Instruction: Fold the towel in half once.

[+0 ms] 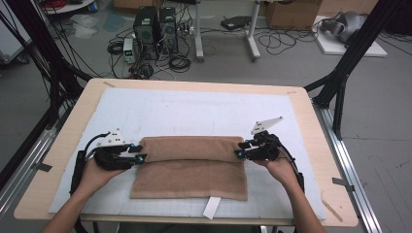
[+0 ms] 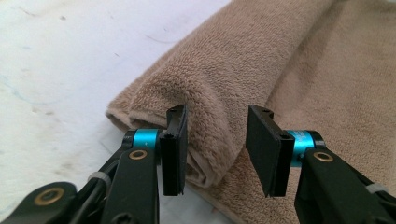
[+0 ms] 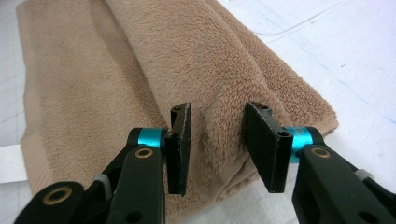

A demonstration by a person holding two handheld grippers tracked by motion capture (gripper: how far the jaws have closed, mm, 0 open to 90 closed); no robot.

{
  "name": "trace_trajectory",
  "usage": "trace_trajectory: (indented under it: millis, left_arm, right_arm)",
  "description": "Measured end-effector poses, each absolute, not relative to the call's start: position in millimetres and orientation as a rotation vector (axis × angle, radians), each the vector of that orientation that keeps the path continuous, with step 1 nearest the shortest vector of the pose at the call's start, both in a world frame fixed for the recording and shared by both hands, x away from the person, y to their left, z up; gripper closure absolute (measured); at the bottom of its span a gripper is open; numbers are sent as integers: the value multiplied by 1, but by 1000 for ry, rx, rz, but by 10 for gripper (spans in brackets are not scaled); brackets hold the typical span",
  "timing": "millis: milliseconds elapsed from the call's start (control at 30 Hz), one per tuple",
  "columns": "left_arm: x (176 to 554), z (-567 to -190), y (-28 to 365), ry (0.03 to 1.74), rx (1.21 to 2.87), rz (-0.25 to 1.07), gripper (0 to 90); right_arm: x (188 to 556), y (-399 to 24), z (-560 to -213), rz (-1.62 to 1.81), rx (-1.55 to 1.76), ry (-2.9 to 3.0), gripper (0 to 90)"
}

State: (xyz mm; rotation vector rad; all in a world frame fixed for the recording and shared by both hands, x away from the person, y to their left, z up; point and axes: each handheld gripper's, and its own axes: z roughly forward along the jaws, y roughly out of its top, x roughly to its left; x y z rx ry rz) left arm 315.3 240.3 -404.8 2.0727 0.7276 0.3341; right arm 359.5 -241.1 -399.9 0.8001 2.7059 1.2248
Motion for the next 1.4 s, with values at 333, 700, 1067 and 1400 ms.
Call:
trace_trajectory:
  millis: [333,700,1067,1400]
  left_arm:
    - [354,-398,246,842,1950,319,541]
    - [380,-412,227,847,2086,160,538]
    - [369,-401,228,765,2091,259,846]
    - [458,-342,207,1018,1903,720,565]
  right_arm:
    - [369,-248,-391,1277,820,2660,568]
    - [403,-251,-407,1290,970,2662,409]
    - [390,-240,-393,1252,718,2772,826]
    - [471,-234,-330,1151,961,2265,608]
